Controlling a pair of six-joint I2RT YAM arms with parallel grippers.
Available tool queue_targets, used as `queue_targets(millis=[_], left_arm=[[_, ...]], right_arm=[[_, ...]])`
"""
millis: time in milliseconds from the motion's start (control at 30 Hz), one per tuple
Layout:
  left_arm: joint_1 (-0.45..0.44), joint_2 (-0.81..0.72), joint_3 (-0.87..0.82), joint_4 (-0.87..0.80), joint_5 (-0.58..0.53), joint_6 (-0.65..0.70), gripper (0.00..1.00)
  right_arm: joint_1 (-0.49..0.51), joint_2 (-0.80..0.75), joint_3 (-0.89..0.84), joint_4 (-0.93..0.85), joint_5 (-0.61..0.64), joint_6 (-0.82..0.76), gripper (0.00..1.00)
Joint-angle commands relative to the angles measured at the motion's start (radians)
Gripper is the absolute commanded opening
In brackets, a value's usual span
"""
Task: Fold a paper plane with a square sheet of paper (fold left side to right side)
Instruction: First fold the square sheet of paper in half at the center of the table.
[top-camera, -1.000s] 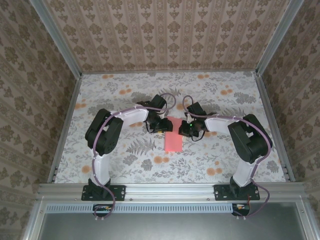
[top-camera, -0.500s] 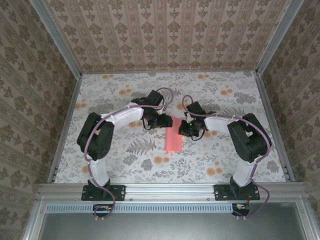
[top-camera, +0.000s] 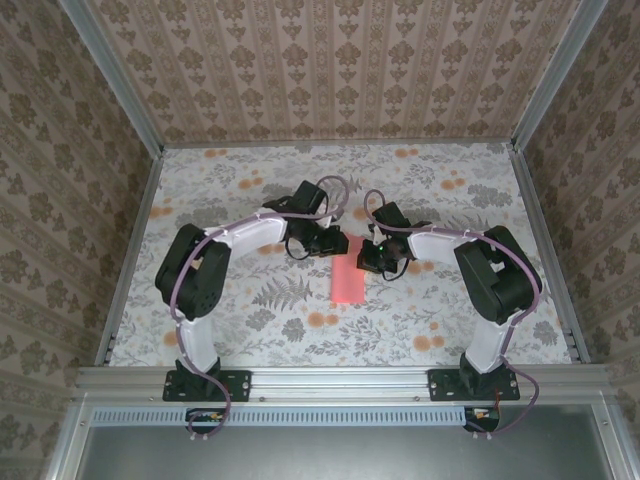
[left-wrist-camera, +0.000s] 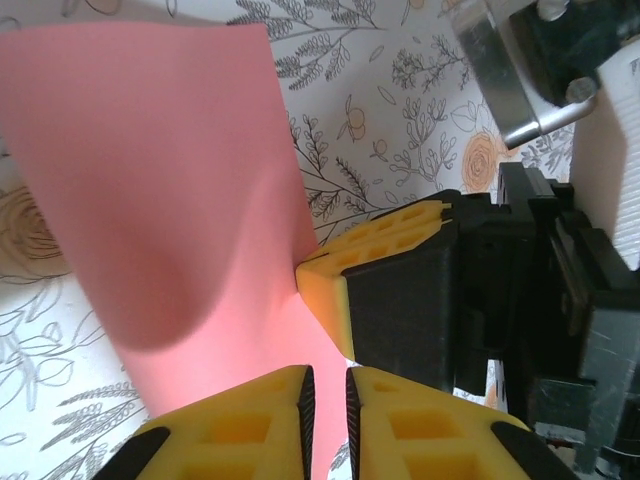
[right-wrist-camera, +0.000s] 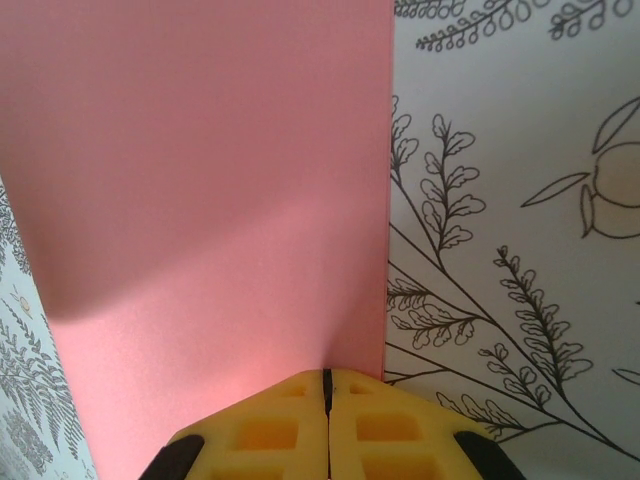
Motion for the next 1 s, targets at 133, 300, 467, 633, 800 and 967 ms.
queue_targets(millis=[133,300,467,633,800,967], left_arm=[[-0.01,0.059,-0.026,0.037,0.066,-0.01,0.18],[-0.009,0.09,-0.019,-0.011,0.025,-0.01,0.17],[-0.008,0.102,-0.018,-0.039,-0.01,0.0,0.17],[-0.007,0.118,-0.021,-0.051,-0.028,0.003,0.16],[-0.004,0.128,-0.027,-0.052,-0.048,0.009,0.15],[0.002,0.13,-0.043,-0.053,-0.06,0.015,0.14]], right_arm=[[0.008,0.046,0.002,-0.075,0.048,-0.018,0.07],[0.008,0.048,0.009,-0.085,0.048,-0.022,0.07],[0.009,0.051,0.013,-0.095,0.049,-0.024,0.07],[0.008,0.055,0.015,-0.103,0.049,-0.025,0.06],[0.008,0.059,0.019,-0.111,0.052,-0.027,0.06],[0.008,0.062,0.021,-0.123,0.056,-0.031,0.07]])
